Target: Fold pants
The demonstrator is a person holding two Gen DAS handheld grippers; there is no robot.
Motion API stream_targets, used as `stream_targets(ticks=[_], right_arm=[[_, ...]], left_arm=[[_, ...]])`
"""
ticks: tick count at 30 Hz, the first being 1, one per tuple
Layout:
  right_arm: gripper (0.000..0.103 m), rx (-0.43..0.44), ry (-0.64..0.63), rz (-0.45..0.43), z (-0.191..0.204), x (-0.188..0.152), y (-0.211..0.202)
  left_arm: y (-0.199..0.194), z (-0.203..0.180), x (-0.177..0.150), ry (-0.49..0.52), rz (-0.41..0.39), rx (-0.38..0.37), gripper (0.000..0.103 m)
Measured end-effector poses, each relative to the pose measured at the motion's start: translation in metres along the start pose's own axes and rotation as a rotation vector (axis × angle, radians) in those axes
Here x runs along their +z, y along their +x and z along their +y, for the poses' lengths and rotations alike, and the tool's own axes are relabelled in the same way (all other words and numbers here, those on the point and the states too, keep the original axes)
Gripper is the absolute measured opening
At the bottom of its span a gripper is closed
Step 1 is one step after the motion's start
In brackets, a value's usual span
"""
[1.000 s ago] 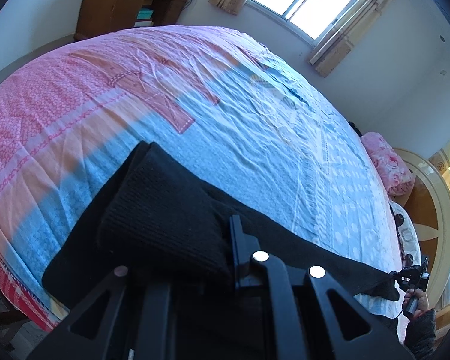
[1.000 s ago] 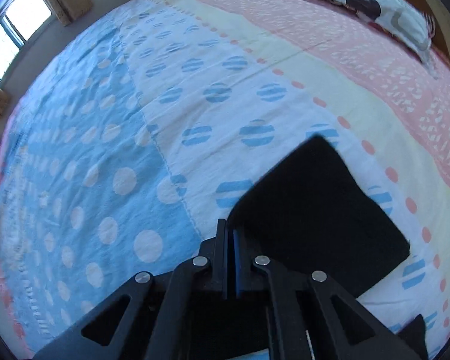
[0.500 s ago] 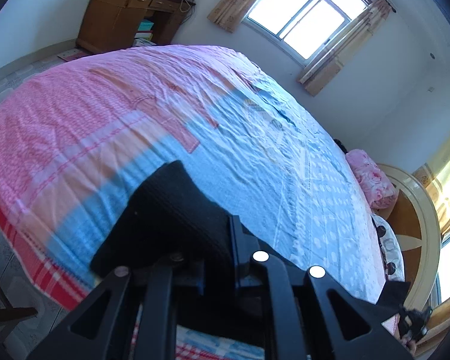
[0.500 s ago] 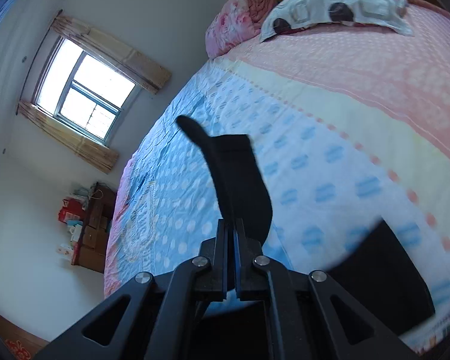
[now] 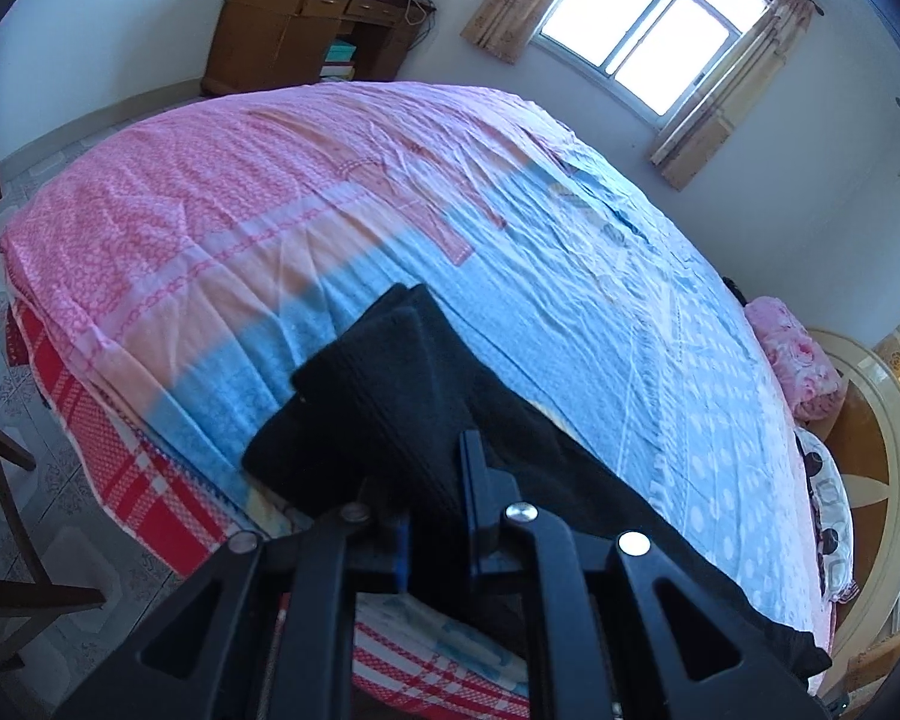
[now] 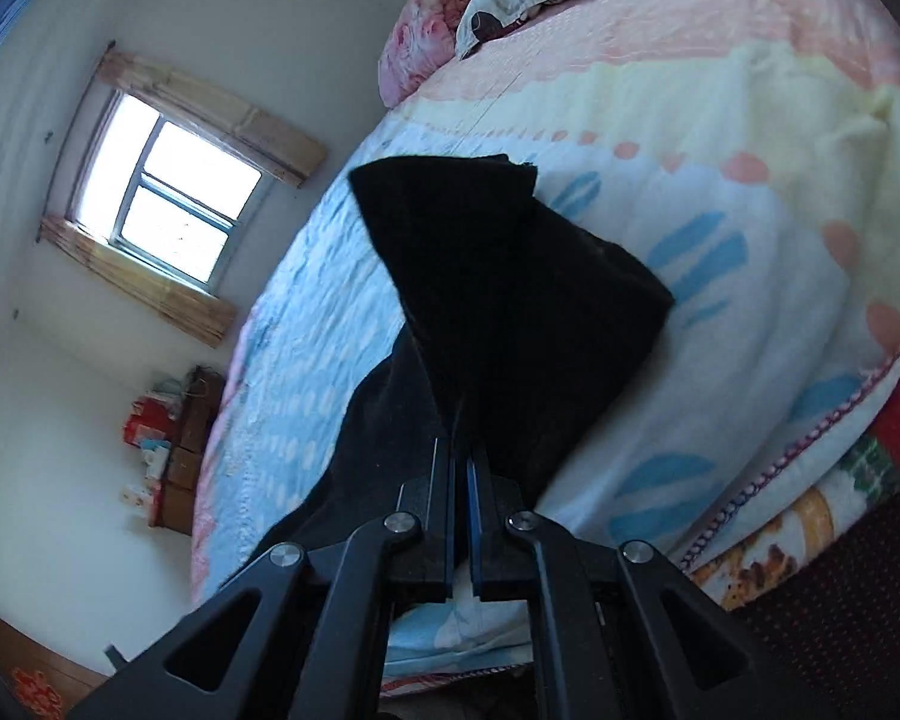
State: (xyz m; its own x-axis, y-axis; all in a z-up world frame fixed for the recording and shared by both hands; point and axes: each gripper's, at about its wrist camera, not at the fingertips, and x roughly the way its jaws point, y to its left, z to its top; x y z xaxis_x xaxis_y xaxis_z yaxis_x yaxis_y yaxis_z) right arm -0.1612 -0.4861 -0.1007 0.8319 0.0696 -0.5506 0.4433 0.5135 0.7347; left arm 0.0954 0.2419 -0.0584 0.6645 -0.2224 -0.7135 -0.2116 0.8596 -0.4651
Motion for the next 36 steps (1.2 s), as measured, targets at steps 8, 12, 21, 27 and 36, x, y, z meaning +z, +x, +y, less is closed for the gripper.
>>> stream_targets(ticks=[8, 12, 21, 27, 36], right_arm=[[0.003, 0.147, 0.045, -0.011, -0.001, -0.019, -0.018], [0.004, 0.095, 0.087, 0.004, -0.017, -0.02, -0.009], [0.006, 0.063, 0.066, 0.009, -0.012, 0.005, -0.018], [0.01, -0.018, 0.128, -0.091, -0.028, 0.033, -0.046], [0.01, -0.518, -0.418, -0.532, 0.101, -0.013, -0.073]], left_arm=[[-0.001, 0.008, 0.002, -0.002, -0.003, 0.02, 0.013], [0.007, 0.009, -0.002, 0.018, 0.008, 0.059, 0.013], [0.014, 0.011, -0.004, 0.083, 0.022, 0.097, 0.018], [0.014, 0.017, -0.002, 0.085, 0.033, 0.137, 0.028], [-0.04, 0.01, 0.017, 0.205, -0.277, 0.652, 0.059]])
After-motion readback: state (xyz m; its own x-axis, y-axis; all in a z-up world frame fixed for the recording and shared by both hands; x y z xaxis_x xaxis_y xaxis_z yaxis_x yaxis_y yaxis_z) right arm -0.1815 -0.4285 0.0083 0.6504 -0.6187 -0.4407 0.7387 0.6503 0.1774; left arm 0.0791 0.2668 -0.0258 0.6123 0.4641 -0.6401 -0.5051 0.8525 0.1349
